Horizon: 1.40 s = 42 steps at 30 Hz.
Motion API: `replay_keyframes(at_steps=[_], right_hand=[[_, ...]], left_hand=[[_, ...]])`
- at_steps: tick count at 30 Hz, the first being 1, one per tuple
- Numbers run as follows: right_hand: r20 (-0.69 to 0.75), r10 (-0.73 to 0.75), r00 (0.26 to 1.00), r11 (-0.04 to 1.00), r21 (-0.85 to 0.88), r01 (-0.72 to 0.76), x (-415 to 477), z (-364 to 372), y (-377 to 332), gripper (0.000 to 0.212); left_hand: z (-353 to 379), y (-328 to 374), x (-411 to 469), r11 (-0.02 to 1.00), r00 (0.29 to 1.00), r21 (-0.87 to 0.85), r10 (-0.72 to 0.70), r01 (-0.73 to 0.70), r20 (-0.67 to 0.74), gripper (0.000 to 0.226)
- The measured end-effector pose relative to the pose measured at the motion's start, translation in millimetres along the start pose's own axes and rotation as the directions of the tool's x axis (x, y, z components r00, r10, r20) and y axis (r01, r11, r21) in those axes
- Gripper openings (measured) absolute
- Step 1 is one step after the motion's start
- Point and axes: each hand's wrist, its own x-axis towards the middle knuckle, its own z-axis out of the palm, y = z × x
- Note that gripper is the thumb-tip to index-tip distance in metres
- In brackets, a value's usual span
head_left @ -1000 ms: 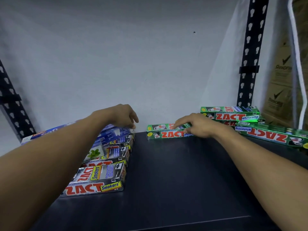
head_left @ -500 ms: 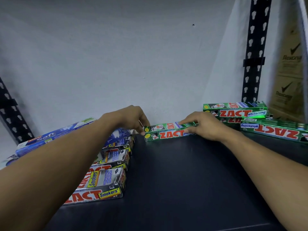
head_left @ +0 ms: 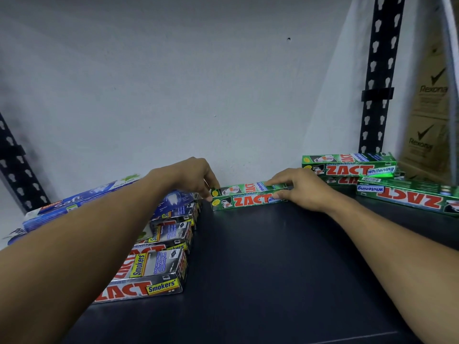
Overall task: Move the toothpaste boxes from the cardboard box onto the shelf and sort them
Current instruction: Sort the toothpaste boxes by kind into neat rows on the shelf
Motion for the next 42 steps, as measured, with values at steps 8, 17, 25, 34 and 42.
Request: replay_keyframes(at_steps=[8, 17, 25, 34, 42], right_hand=[[0.014, 0.024, 1.000, 0.999, 0.023, -0.024, -3, -2, -4, 0.040], [-0.390, 0.031, 0.920, 0.997, -0.054, -0.057, -17, -59, -2, 0.020], [-0.368, 0.426, 0.826, 0.832, -0.199, -0.518, -43, -97, 39, 0.057], [-0.419, 0.390, 0.820, 0.856, -0.162, -0.491, -40, -86, 51, 0.045], [-0.441, 0.320, 0.838, 0.899, -0.136, -0.416, -39, -85, 58, 0.045]], left_hand=[[1, 5, -4, 1.000, 1.000, -0.015, -0.014, 0.014, -0.015, 0.035], [9, 70, -6, 0.997, 0.988, -0.007, 0.070, -0.072, -0.140, 0.040], [69, 134, 2, 0.996, 0.955, 0.029, 0.087, -0.082, -0.283, 0.042], [103, 112, 12, 0.998, 0.846, -0.031, 0.032, -0.057, -0.532, 0.055], [101, 113, 12, 0.999, 0.835, 0.020, 0.033, -0.026, -0.549, 0.066]])
